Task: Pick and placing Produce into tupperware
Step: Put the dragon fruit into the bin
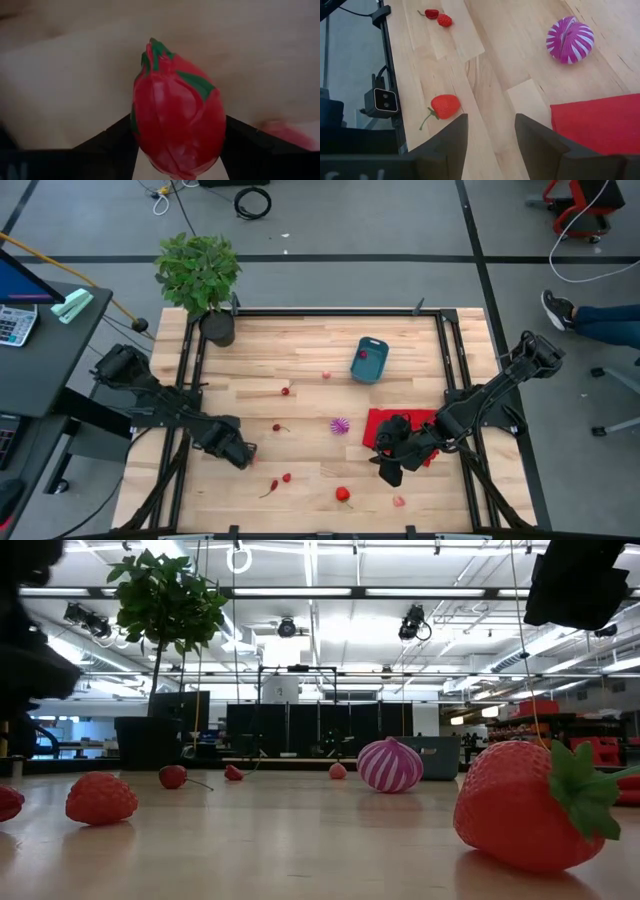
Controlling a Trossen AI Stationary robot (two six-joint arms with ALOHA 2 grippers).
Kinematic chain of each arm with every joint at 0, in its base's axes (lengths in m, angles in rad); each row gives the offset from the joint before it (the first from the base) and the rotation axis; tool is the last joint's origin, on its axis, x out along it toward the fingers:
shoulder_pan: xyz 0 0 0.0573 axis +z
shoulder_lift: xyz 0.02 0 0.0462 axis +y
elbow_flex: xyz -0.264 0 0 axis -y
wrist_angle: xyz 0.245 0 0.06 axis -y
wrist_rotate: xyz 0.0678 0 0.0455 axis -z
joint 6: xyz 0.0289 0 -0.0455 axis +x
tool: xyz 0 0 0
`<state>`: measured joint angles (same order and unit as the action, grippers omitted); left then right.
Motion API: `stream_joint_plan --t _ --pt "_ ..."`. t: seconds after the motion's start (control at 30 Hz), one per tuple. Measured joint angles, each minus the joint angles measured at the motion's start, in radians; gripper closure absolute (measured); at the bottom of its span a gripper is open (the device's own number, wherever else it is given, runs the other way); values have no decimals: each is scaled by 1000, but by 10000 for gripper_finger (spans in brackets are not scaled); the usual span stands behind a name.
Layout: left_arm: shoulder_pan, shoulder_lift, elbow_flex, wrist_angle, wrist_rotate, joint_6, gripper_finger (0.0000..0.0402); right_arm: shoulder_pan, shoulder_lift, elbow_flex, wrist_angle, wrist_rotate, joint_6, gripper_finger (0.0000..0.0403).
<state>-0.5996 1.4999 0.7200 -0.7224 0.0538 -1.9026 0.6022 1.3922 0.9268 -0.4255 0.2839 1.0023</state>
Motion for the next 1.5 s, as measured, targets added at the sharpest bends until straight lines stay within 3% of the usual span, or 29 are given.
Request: stream_joint_plan --t 0.37,0.53,0.83,1.0,1.23,1.5 --pt "255 -2 18 259 -3 458 178 0 0 0 0 80 19 231" --pt "421 -3 130 266 -5 750 178 0 0 0 0 87 50 231" --pt "709 36 435 302 -11 1266 174 0 0 0 -4 125 198 231" --pt "818 164 641 347 73 1391 175 0 0 0 -27 179 311 231" --pt "857 418 990 340 101 1529 175 0 0 0 -34 195 381 231" --pt "849 670 1223 286 154 1603 172 23 0 0 -47 86 599 231"
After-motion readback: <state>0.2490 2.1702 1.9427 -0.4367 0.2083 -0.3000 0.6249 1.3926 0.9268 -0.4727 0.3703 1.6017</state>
